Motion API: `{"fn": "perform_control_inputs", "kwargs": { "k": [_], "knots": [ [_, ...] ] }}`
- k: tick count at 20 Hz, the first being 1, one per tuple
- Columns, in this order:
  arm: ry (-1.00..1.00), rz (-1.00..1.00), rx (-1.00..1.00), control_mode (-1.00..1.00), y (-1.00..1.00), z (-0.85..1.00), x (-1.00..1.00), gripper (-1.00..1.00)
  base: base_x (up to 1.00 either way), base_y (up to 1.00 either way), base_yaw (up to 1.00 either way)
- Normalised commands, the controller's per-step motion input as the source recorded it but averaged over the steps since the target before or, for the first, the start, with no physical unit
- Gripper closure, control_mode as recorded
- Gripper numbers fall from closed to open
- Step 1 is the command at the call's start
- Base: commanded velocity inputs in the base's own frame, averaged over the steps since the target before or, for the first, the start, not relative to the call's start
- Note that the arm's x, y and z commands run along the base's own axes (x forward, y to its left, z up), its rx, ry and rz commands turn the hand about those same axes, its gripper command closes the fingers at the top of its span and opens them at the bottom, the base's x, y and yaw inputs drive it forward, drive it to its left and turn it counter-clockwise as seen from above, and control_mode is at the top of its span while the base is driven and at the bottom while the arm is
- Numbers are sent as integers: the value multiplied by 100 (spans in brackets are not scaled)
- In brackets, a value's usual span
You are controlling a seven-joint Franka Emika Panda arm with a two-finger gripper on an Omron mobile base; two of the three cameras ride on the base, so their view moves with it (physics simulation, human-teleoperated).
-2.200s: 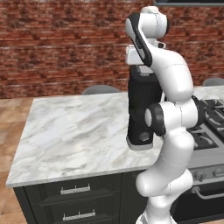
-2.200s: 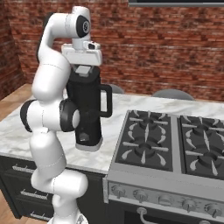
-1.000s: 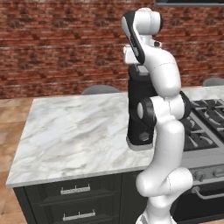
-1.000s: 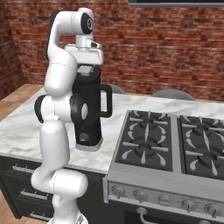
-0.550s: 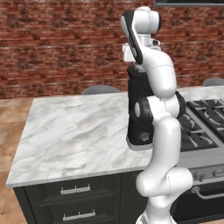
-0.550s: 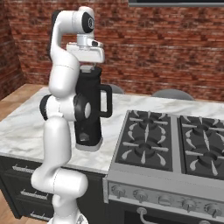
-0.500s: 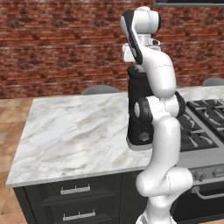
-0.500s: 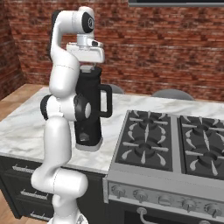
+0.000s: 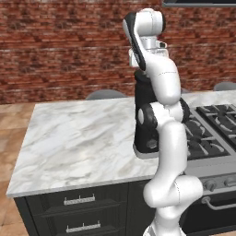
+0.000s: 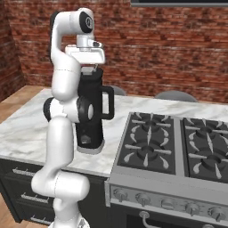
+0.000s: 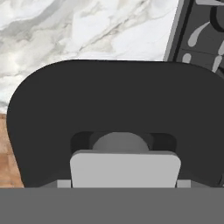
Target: Grab the lemon wedge and lime from the fridge, place them in the blender, close the lid, and turn on the blender to create a marinade.
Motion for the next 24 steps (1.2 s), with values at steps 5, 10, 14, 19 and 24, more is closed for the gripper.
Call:
{"fn": "perform_control_inputs", "kwargs": {
  "k": [5, 10, 14, 19, 24],
  "knots": [
    [0, 0, 0, -100, 0, 0, -42, 100, 0, 0, 0],
    [0, 0, 1, -100, 9, 0, -80, 100, 0, 0, 0],
    [2, -5, 3, -100, 18, -8, -64, 100, 0, 0, 0],
    [2, -8, 2, -100, 14, -5, -45, 100, 0, 0, 0],
    [-20, -16, -11, -100, -1, -18, 23, 100, 0, 0, 0]
  ]
}}
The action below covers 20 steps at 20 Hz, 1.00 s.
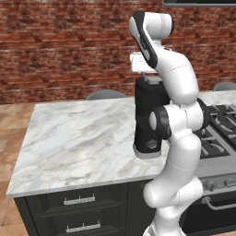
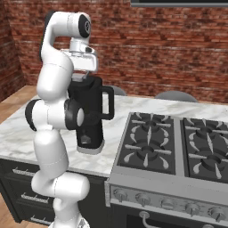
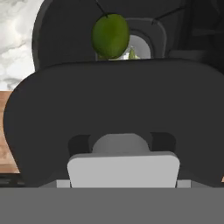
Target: Grab the lemon wedge and lime from the fridge, place them in the blender, close the lid, and turn on the blender to create a marinade.
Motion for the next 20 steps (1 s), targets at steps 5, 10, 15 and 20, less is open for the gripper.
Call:
{"fn": "perform_control_inputs", "kwargs": {
  "k": [5, 10, 15, 20],
  "knots": [
    [-14, -8, -3, -100, 0, 0, 1, 100, 0, 0, 0],
    [0, 0, 0, -100, -9, 7, 32, 100, 0, 0, 0],
    [-2, -2, 0, -100, -4, 12, 41, 100, 0, 0, 0],
    [-12, -3, -5, -100, 0, 9, 13, 100, 0, 0, 0]
  ]
}}
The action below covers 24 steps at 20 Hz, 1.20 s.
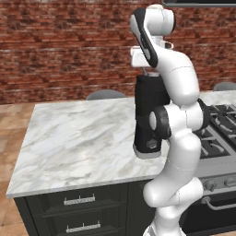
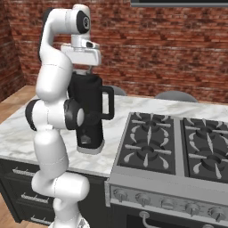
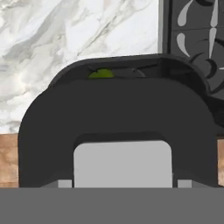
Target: Grab the lemon wedge and lime from the fridge, place them in the blender, close the lid, and turn on the blender to create a marinade.
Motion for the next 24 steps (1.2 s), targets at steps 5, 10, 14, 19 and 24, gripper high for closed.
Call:
{"fn": "perform_control_inputs", "kwargs": {
  "k": [5, 10, 14, 19, 24],
  "knots": [
    [-11, -3, -2, -100, 0, 0, 8, 100, 0, 0, 0],
    [-11, 0, 0, -100, 0, 1, 0, 100, 0, 0, 0],
    [-23, 0, -3, -100, 0, -12, 0, 100, 0, 0, 0],
    [-22, 0, -8, -100, 0, -28, 0, 100, 0, 0, 0],
    [-11, 0, -6, -100, 0, -33, 0, 100, 0, 0, 0]
  ]
}}
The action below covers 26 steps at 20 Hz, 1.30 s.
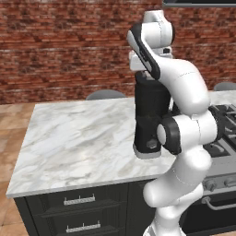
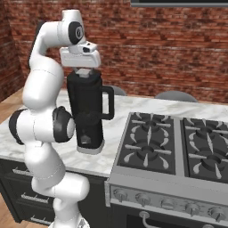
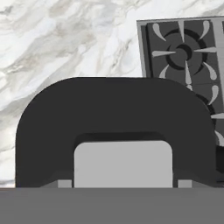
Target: Grab the lemon wedge and lime from the fridge, place them in the blender, close the lid, and turn on the blender to create a marinade.
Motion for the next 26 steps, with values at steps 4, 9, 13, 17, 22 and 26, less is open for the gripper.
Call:
{"fn": "perform_control_inputs", "kwargs": {
  "k": [4, 9, 13, 17, 22, 26],
  "knots": [
    [0, 0, 0, -100, 0, 0, 0, 100, 0, 0, 0],
    [1, 1, 1, -100, -16, -2, -34, 100, 0, 0, 0],
    [6, 1, 3, -100, -14, 0, -32, 100, 0, 0, 0],
    [0, 0, 0, -100, 0, 0, 0, 100, 0, 0, 0],
    [1, 8, 0, -100, 0, -6, 0, 100, 0, 0, 0],
    [0, 6, 0, -100, 0, -3, 0, 100, 0, 0, 0]
  ]
}}
